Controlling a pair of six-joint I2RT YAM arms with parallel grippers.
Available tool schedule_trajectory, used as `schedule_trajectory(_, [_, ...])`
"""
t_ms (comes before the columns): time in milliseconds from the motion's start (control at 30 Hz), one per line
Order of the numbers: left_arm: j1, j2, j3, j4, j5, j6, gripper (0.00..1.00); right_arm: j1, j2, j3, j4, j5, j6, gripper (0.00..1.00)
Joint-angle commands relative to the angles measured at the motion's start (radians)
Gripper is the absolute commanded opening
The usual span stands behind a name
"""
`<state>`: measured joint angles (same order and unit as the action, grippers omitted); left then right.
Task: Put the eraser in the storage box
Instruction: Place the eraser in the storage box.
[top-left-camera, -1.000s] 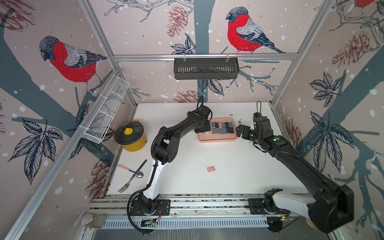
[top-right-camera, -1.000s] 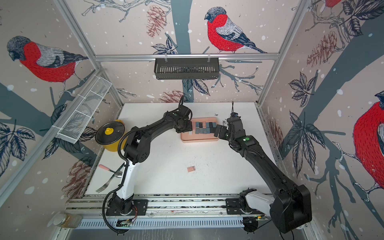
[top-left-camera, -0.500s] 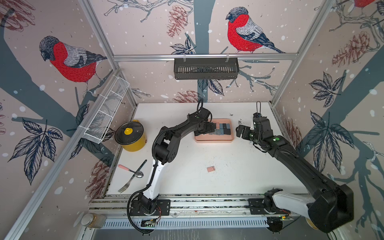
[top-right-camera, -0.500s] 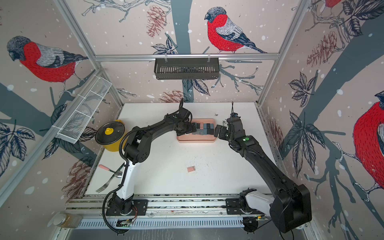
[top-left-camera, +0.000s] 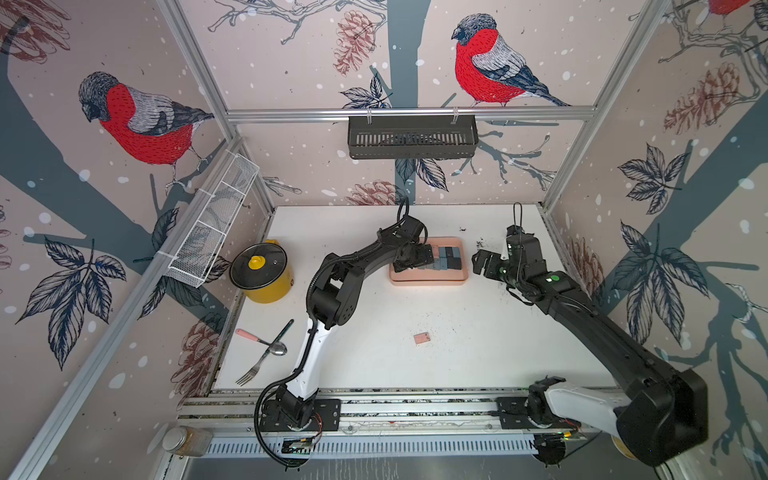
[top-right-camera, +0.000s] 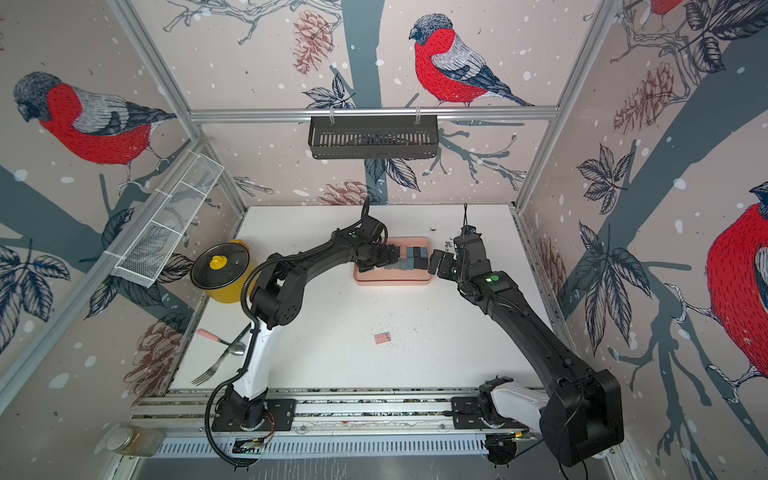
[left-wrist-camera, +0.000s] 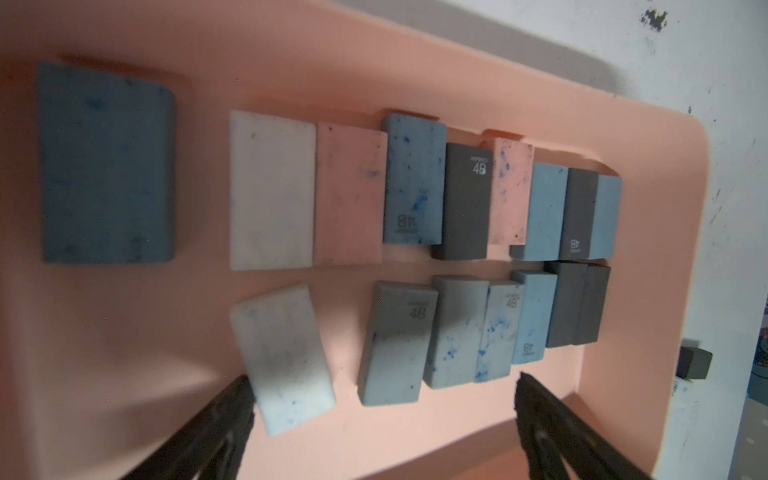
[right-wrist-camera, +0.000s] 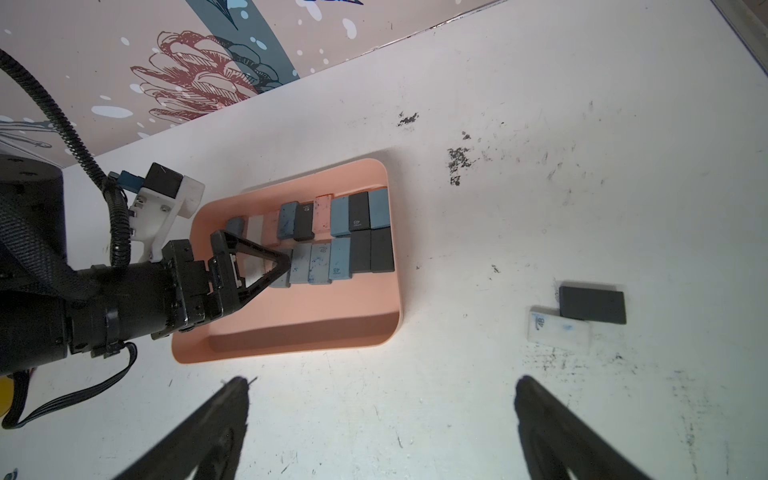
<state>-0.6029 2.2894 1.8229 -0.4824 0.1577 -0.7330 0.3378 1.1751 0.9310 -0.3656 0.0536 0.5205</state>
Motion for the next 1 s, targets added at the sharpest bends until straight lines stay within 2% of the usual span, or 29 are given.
schedule_trajectory(0, [-0.004, 0.011, 0.017, 0.007, 0.020, -0.016, 0.97, -0.003, -0.010, 0.000, -0.010, 0.006, -0.004, 0.99])
schedule_trajectory(967, [-0.011, 0.054, 0.130, -0.099, -0.052, 0.090, 0.97, -0.006, -0.016, -0.010, -0.010, 0.000, 0.006, 0.99])
